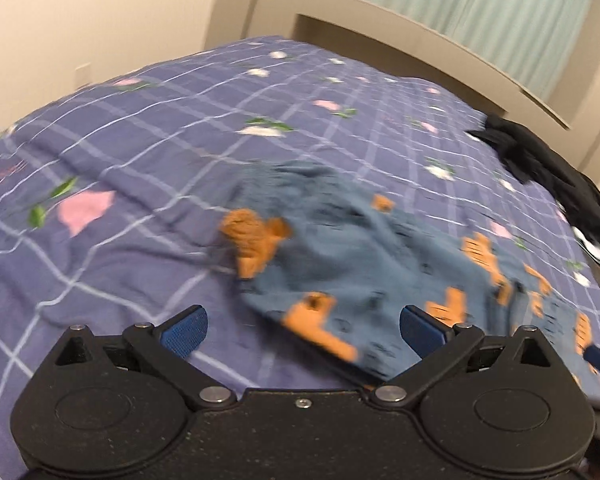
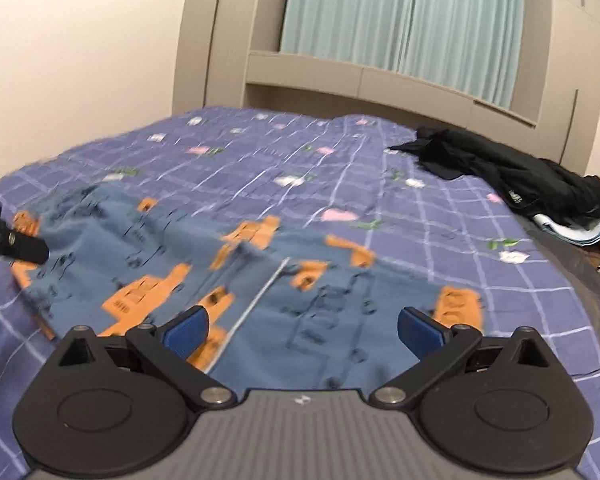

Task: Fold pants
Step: 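Open both grippers and move the left gripper toward the pants cuff, then grasp the elastic waistband with the left gripper and lift it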

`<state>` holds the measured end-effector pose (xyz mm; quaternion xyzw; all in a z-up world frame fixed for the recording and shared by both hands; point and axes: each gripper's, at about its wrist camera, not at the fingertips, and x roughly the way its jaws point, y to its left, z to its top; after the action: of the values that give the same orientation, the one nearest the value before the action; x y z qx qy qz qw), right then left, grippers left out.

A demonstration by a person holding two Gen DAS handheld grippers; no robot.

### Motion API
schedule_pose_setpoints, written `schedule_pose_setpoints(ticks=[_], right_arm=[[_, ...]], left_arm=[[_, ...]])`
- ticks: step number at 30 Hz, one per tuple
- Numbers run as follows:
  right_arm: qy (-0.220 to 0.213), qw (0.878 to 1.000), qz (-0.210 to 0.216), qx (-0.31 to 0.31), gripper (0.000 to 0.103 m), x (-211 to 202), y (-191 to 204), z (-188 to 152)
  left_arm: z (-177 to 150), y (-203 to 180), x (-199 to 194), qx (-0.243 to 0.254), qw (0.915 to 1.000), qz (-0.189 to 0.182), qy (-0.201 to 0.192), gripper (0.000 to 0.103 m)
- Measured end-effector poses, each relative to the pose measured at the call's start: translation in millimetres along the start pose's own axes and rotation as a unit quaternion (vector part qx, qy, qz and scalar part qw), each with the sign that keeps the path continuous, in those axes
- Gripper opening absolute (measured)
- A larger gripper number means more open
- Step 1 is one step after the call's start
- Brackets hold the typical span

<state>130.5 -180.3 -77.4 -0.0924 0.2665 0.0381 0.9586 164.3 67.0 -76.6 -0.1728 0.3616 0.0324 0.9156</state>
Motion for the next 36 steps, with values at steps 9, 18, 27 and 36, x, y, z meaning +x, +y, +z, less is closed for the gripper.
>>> schedule_pose_setpoints(ticks=[9,18,27,36], right_arm=[[0.025,1.0,-0.018,-0.007,0.103,10.3,13.2,-8.7],[0.021,0.999,-0.024,0.008,0.103,8.2,10.9,-13.9],[0.017,0.999,-0.032,-0.002,0.103,8.0,15.4,-13.8],[0.015,0.999,-0.031,-0.001,0.103,9.3,15.4,-14.6]], left_arm=[[22.7,24.8,27.0,-0.023,0.9988,-0.005,-0.044,0.102],[28.7,48.3,48.4,-0.049,0.9941,-0.075,-0.061,0.102],[36.2,65.8,53.4,-0.12,0.9888,-0.079,-0.04,0.051],[44.4,48.2,43.2,-0.108,0.992,-0.054,-0.039,0.02]])
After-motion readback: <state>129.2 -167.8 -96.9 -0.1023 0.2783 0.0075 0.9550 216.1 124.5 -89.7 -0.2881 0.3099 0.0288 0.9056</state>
